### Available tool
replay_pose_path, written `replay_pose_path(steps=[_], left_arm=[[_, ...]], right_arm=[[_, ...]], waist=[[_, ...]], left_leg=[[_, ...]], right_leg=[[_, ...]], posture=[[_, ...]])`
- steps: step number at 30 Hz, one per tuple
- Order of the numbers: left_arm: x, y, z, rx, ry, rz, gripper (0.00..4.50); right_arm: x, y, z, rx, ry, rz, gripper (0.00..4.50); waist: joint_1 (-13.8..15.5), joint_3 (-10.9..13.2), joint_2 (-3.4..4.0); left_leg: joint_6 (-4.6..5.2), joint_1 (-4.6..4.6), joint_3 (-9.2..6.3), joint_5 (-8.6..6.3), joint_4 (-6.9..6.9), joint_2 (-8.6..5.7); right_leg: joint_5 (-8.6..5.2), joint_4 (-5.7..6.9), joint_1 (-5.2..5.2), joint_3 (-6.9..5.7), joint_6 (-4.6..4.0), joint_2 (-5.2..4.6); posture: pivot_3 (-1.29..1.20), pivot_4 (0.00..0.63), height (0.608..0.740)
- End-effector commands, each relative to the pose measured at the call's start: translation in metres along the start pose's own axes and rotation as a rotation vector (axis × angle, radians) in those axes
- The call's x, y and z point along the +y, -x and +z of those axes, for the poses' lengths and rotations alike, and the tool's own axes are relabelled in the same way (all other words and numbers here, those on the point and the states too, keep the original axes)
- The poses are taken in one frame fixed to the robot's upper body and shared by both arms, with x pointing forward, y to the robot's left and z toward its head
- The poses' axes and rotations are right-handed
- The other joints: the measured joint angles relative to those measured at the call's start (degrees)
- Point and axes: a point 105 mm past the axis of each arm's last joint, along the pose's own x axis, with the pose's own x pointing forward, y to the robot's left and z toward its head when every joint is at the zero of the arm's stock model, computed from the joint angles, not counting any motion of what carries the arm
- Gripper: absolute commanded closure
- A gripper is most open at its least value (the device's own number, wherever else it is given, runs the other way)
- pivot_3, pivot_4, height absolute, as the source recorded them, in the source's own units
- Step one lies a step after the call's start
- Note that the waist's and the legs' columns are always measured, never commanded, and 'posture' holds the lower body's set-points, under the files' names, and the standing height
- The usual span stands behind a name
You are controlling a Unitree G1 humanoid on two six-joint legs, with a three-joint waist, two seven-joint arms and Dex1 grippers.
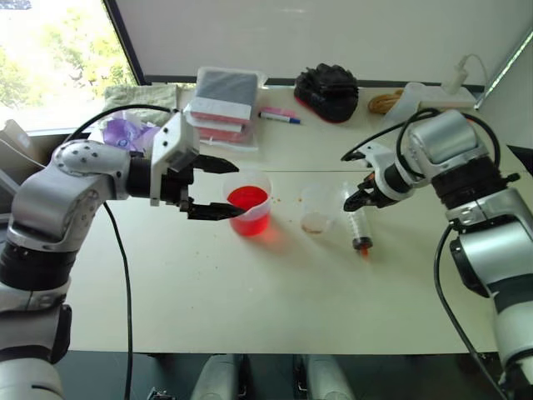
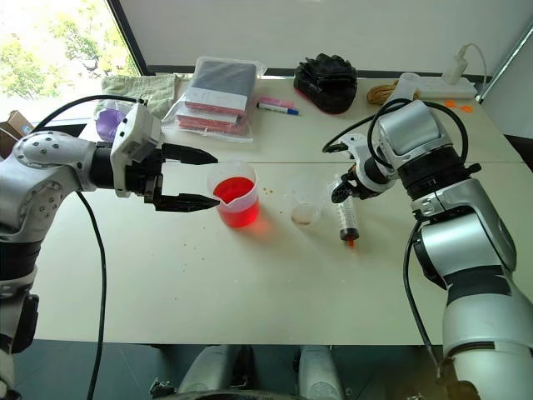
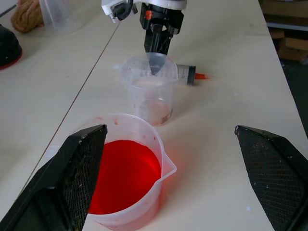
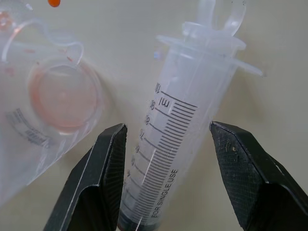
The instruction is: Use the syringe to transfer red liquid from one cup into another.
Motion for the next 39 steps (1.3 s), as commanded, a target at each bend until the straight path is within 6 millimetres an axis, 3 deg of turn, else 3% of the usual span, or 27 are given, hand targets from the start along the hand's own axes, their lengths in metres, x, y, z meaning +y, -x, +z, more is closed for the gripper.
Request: replay_pose_path(steps=[1, 14, 19, 27, 31, 36, 39], left_arm=[[0.000, 0.006, 0.010, -0.013, -0.048, 0.037, 0.03], [-0.002, 0.010, 0.015, -0.001, -0.070, 0.086, 0.03], [-0.003, 0.013, 0.016, 0.001, -0.067, 0.098, 0.00], [-0.003, 0.014, 0.016, 0.001, -0.061, 0.111, 0.00], [0.000, 0.016, 0.016, -0.014, -0.035, 0.129, 0.00], [0.006, 0.021, 0.015, -0.013, -0.034, 0.147, 0.00], [0.016, 0.025, 0.019, -0.027, -0.042, 0.175, 0.00]], right_arm=[[-0.010, -0.003, 0.002, -0.019, -0.034, -0.101, 1.66], [-0.009, -0.020, 0.008, -0.025, -0.042, -0.210, 1.66], [-0.008, -0.025, 0.005, -0.011, -0.039, -0.212, 3.05], [-0.010, -0.018, 0.006, -0.028, -0.042, -0.196, 3.05], [-0.022, 0.010, 0.027, -0.172, -0.083, -0.203, 3.05], [-0.039, 0.076, 0.074, -0.569, -0.017, -0.280, 3.05], [-0.027, 0.117, 0.100, -0.816, -0.006, -0.204, 3.05]], waist=[[-0.02, 0.00, 0.00], [-0.21, -0.02, -0.04], [-0.18, -0.03, -0.05], [-0.14, -0.04, -0.06], [-0.07, -0.03, -0.06], [-0.10, -0.02, -0.04], [-0.27, -0.02, -0.05]], left_leg=[[-0.02, 0.00, 0.00, 0.01, 0.00, 0.00], [-0.07, 0.05, 0.00, 0.06, 0.02, 0.00], [0.01, 0.12, -0.01, 0.03, 0.04, 0.00], [0.03, 0.12, -0.01, 0.05, 0.04, 0.00], [0.03, 0.10, -0.01, 0.05, 0.04, -0.01], [0.04, 0.08, -0.01, 0.04, 0.03, -0.01], [0.04, 0.09, -0.01, 0.04, 0.02, 0.01]], right_leg=[[0.00, 0.02, 0.00, 0.00, 0.00, 0.00], [0.00, 0.40, -0.01, 0.01, 0.00, 0.03], [0.00, 0.50, 0.01, 0.02, 0.00, 0.04], [0.00, 0.51, 0.01, 0.02, 0.00, 0.03], [0.00, 0.50, 0.00, 0.02, 0.00, 0.03], [0.00, 0.49, -0.03, 0.02, 0.01, 0.04], [-0.01, 0.51, -0.06, 0.02, 0.02, 0.09]], posture=[[0.00, 0.150, 0.740], [0.00, 0.150, 0.740], [0.00, 0.150, 0.740], [0.00, 0.150, 0.740], [0.00, 0.150, 0.740], [0.00, 0.150, 0.740], [0.00, 0.150, 0.740]])
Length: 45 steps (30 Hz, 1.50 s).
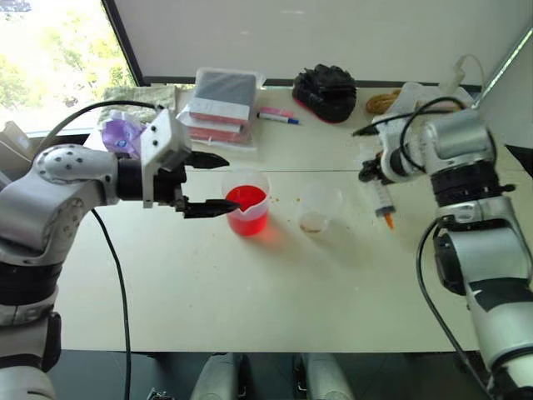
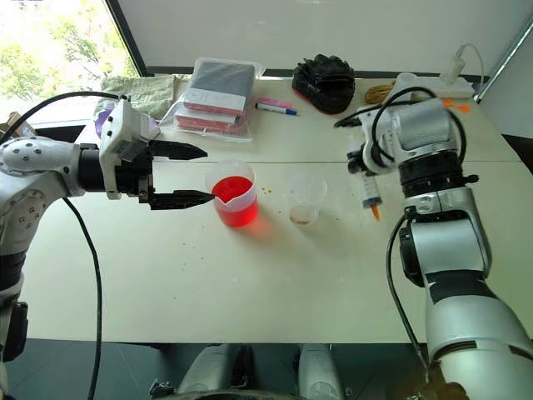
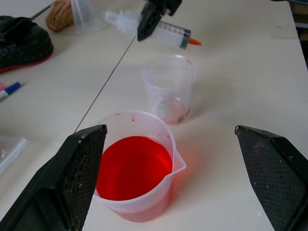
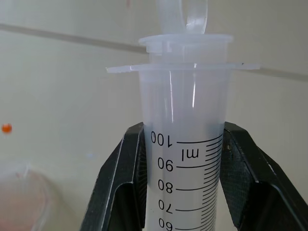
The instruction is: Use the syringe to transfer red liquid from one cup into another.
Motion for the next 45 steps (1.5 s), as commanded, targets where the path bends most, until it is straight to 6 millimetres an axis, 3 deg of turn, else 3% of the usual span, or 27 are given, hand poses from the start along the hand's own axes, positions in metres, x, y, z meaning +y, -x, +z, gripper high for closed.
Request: replay_pose_path(steps=[1, 4, 6, 10, 14, 21, 25, 30, 40, 45], left_arm=[[0.014, 0.010, 0.018, -0.041, -0.064, 0.055, 0.00], [0.023, 0.011, 0.028, -0.081, -0.057, 0.070, 0.00], [0.031, 0.014, 0.036, -0.095, -0.066, 0.084, 0.00], [0.041, 0.022, 0.048, -0.115, -0.075, 0.102, 0.00], [0.050, 0.032, 0.059, -0.126, -0.091, 0.131, 0.00], [0.063, 0.063, 0.081, -0.140, -0.110, 0.204, 0.00], [0.064, 0.071, 0.090, -0.144, -0.120, 0.220, 0.00], [0.057, 0.066, 0.092, -0.149, -0.108, 0.184, 0.00], [0.048, 0.048, 0.077, -0.102, -0.088, 0.143, 0.00], [0.060, 0.045, 0.056, -0.072, -0.093, 0.202, 0.00]], right_arm=[[0.013, 0.042, 0.072, -0.406, -0.009, 0.104, 3.05], [0.035, 0.069, 0.104, -0.724, 0.027, 0.219, 3.05], [0.065, 0.086, 0.110, -0.900, 0.093, 0.339, 3.05], [0.129, 0.123, 0.097, -1.054, 0.083, 0.757, 3.05], [0.163, 0.144, 0.073, -1.113, 0.106, 1.022, 3.05], [0.192, 0.135, 0.046, -1.119, 0.054, 1.137, 3.05], [0.212, 0.109, 0.036, -1.096, 0.070, 1.086, 3.05], [0.224, 0.082, 0.027, -1.090, 0.112, 1.008, 3.05], [0.234, 0.063, -0.003, -1.049, 0.171, 0.993, 3.05], [0.237, 0.063, -0.011, -1.039, 0.183, 0.992, 3.05]], waist=[[-0.10, 0.00, -0.01], [-0.15, 0.00, -0.01], [-0.08, 0.00, -0.01], [-0.12, 0.00, -0.01], [0.34, 0.00, -0.02], [0.00, -0.05, -0.11], [-0.22, -0.05, -0.12], [-0.03, -0.04, -0.15], [-0.18, 0.00, -0.21], [-0.15, 0.00, -0.21]], left_leg=[[-0.01, 0.00, 0.00, 0.01, -0.01, 0.02], [-0.02, 0.01, 0.00, 0.01, -0.01, 0.08], [-0.04, 0.02, -0.01, 0.02, -0.02, 0.11], [-0.18, 0.01, -0.01, 0.10, -0.02, 0.15], [-0.23, -0.02, -0.06, 0.13, 0.00, 0.15], [-0.11, 0.00, -0.11, 0.06, 0.02, 0.13], [-0.17, 0.01, -0.10, 0.10, 0.02, 0.14], [-0.31, 0.02, -0.08, 0.18, 0.02, 0.16], [-0.40, 0.04, -0.09, 0.23, 0.04, 0.17], [-0.45, 0.05, -0.09, 0.26, 0.04, 0.24]], right_leg=[[0.00, 0.00, -0.01, 0.01, 0.00, 0.03], [0.00, 0.02, -0.01, 0.03, 0.00, 0.11], [0.00, 0.05, -0.01, 0.03, 0.00, 0.15], [0.00, 0.07, -0.02, 0.04, 0.01, 0.24], [0.00, 0.09, -0.02, 0.04, 0.01, 0.24], [0.00, 0.11, -0.02, 0.04, 0.00, 0.25], [0.00, 0.14, -0.04, 0.06, 0.00, 0.30], [-0.01, 0.16, -0.04, 0.11, 0.01, 0.35], [-0.01, 0.18, -0.03, 0.30, 0.01, 0.42], [-0.01, 0.19, -0.04, 0.37, 0.00, 0.52]], posture=[[0.00, 0.150, 0.740], [0.00, 0.150, 0.740], [0.00, 0.150, 0.740], [0.00, 0.150, 0.740], [0.00, 0.150, 0.740], [0.00, 0.150, 0.740], [0.00, 0.150, 0.740], [0.00, 0.150, 0.740], [0.00, 0.150, 0.740], [0.00, 0.150, 0.740]])
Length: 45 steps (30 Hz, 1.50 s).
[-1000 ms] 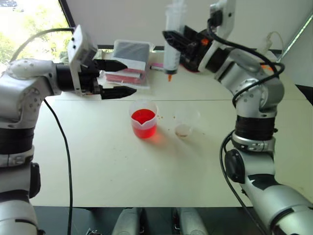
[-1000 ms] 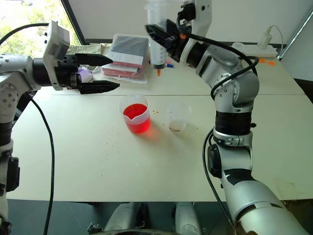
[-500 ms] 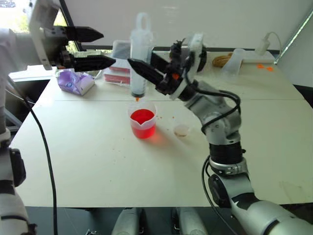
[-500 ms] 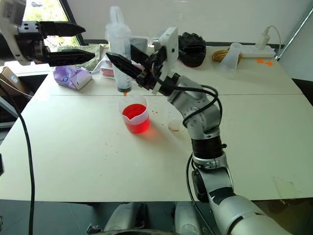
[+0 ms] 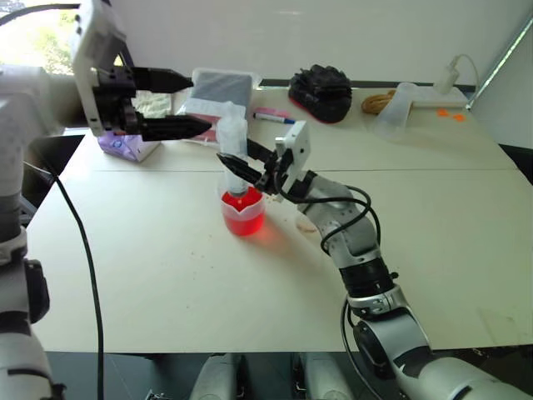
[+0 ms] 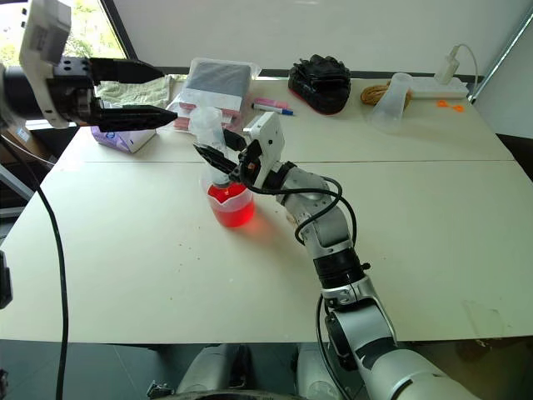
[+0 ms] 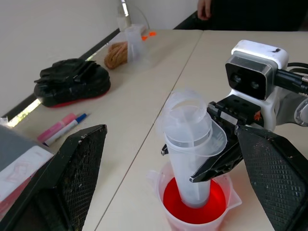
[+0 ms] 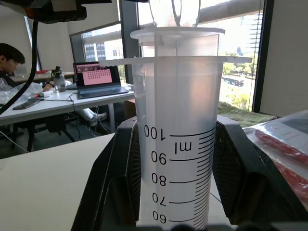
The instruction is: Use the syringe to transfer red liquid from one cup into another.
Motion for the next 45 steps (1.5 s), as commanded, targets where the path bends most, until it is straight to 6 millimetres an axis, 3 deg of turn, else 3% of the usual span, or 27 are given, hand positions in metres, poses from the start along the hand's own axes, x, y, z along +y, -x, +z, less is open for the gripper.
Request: replay_pose_path(steps=[1, 5, 12, 38, 45], left_arm=[[0.012, 0.004, -0.003, 0.000, -0.051, 0.077, 0.00], [0.018, 0.002, -0.016, 0.006, -0.059, 0.101, 0.00], [0.022, -0.007, -0.019, -0.014, -0.064, 0.122, 0.00], [0.000, -0.017, -0.011, -0.070, 0.023, 0.003, 0.00], [0.004, -0.022, -0.012, -0.076, 0.022, 0.019, 0.00]], right_arm=[[0.008, -0.003, 0.018, -0.060, 0.065, 0.027, 3.05], [0.008, 0.000, 0.013, -0.047, 0.077, 0.017, 3.05], [0.008, 0.002, 0.007, -0.026, 0.088, 0.023, 3.05], [0.009, 0.005, 0.000, 0.007, 0.094, 0.035, 3.05], [0.009, 0.005, 0.001, 0.007, 0.095, 0.035, 3.05]], waist=[[0.01, 0.00, 0.00], [0.06, 0.00, 0.00], [0.25, 0.01, -0.03], [0.11, 0.01, -0.03], [0.11, 0.01, -0.03]], left_leg=[[0.00, 0.00, 0.00, 0.00, 0.00, 0.00], [-0.01, 0.01, 0.01, 0.00, 0.00, 0.00], [-0.01, -0.01, 0.01, 0.00, 0.01, -0.01], [-0.01, 0.00, 0.00, 0.00, 0.01, 0.02], [-0.01, 0.01, -0.01, 0.01, 0.01, 0.02]], right_leg=[[0.00, 0.00, 0.00, 0.00, 0.00, 0.01], [0.00, 0.01, -0.01, 0.01, 0.00, 0.01], [0.00, 0.01, 0.00, 0.02, 0.00, 0.00], [0.00, 0.03, -0.01, 0.02, 0.00, 0.02], [0.00, 0.04, -0.01, 0.02, 0.00, 0.02]], posture=[[0.00, 0.150, 0.740], [0.00, 0.150, 0.740], [0.00, 0.150, 0.740], [0.00, 0.150, 0.740], [0.00, 0.150, 0.740]])
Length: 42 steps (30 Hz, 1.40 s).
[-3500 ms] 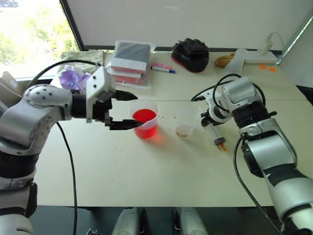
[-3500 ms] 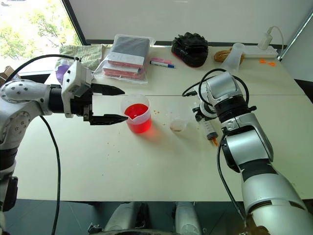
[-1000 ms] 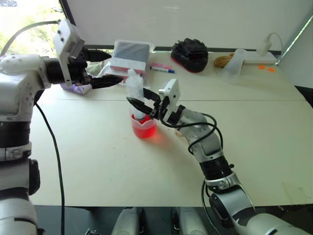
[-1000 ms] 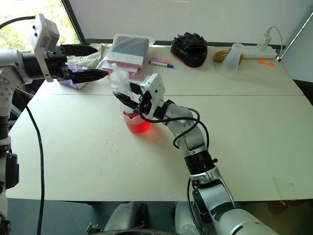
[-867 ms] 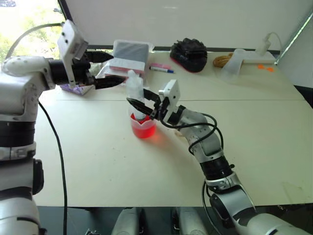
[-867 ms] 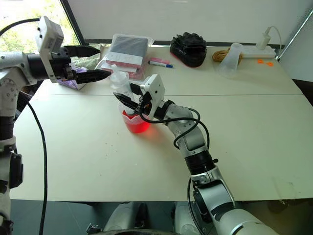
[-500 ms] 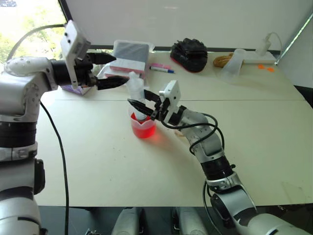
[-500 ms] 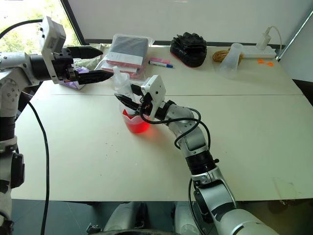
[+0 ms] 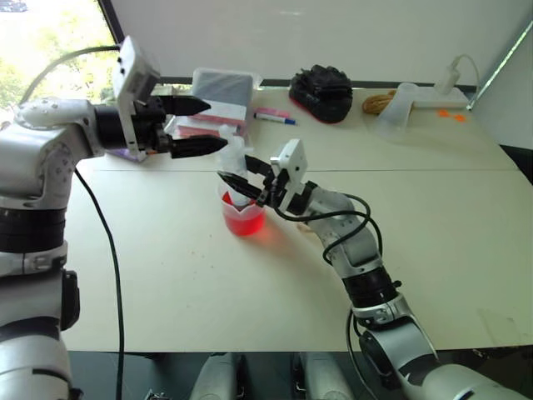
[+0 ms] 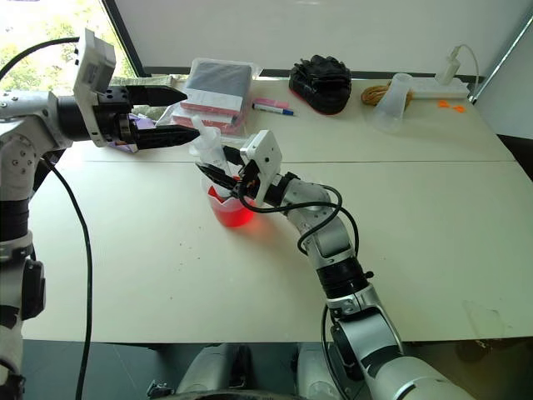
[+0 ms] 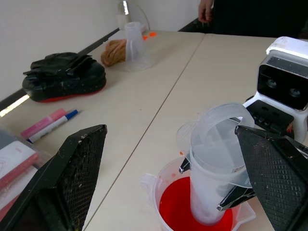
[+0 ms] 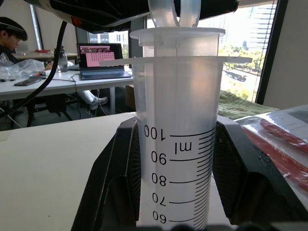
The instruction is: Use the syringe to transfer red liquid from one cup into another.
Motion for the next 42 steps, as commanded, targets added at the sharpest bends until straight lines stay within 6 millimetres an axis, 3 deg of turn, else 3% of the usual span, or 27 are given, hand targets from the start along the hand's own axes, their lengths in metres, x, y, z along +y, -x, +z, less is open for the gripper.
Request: replay_pose_path(steps=[1, 13, 14, 15, 23, 42], left_arm=[[0.003, 0.000, 0.010, -0.027, -0.055, 0.027, 0.00], [0.004, -0.024, -0.005, -0.070, -0.036, 0.073, 0.00], [0.003, -0.025, -0.004, -0.081, -0.029, 0.070, 0.55], [0.002, -0.026, -0.004, -0.087, -0.023, 0.067, 0.74], [-0.013, -0.026, -0.002, -0.104, 0.029, 0.001, 3.44], [-0.003, -0.026, 0.023, -0.196, -0.007, 0.083, 3.44]], right_arm=[[0.003, -0.002, 0.012, -0.039, 0.032, 0.013, 3.05], [0.004, -0.004, 0.013, -0.039, 0.032, 0.012, 3.05], [0.004, -0.004, 0.013, -0.038, 0.033, 0.013, 3.05], [0.004, -0.004, 0.013, -0.038, 0.033, 0.013, 3.05], [0.005, -0.006, 0.013, -0.040, 0.026, 0.013, 3.05], [0.013, -0.011, 0.004, -0.043, -0.034, 0.017, 3.05]], waist=[[0.01, 0.00, 0.00], [0.11, 0.00, 0.00], [0.10, 0.00, 0.00], [0.10, 0.00, 0.00], [0.02, 0.00, 0.00], [0.07, 0.00, 0.00]], left_leg=[[0.00, 0.00, 0.00, 0.00, 0.00, 0.00], [-0.01, 0.00, 0.01, 0.00, 0.00, -0.01], [-0.01, 0.00, 0.01, 0.01, 0.00, 0.00], [-0.01, 0.00, 0.01, 0.01, 0.00, 0.00], [-0.01, 0.00, 0.00, 0.01, 0.00, 0.00], [-0.03, 0.00, 0.00, 0.01, 0.00, 0.00]], right_leg=[[0.00, 0.00, 0.00, 0.00, 0.00, 0.00], [0.00, 0.01, 0.00, 0.01, 0.00, -0.01], [0.00, 0.00, 0.00, 0.01, 0.00, -0.01], [0.00, 0.01, 0.00, 0.01, 0.00, -0.01], [0.00, 0.01, 0.00, 0.01, 0.00, -0.03], [0.00, 0.01, 0.00, 0.01, 0.00, -0.02]], posture=[[0.00, 0.150, 0.740], [0.00, 0.150, 0.740], [0.00, 0.150, 0.740], [0.00, 0.150, 0.740], [0.00, 0.150, 0.740], [0.00, 0.150, 0.740]])
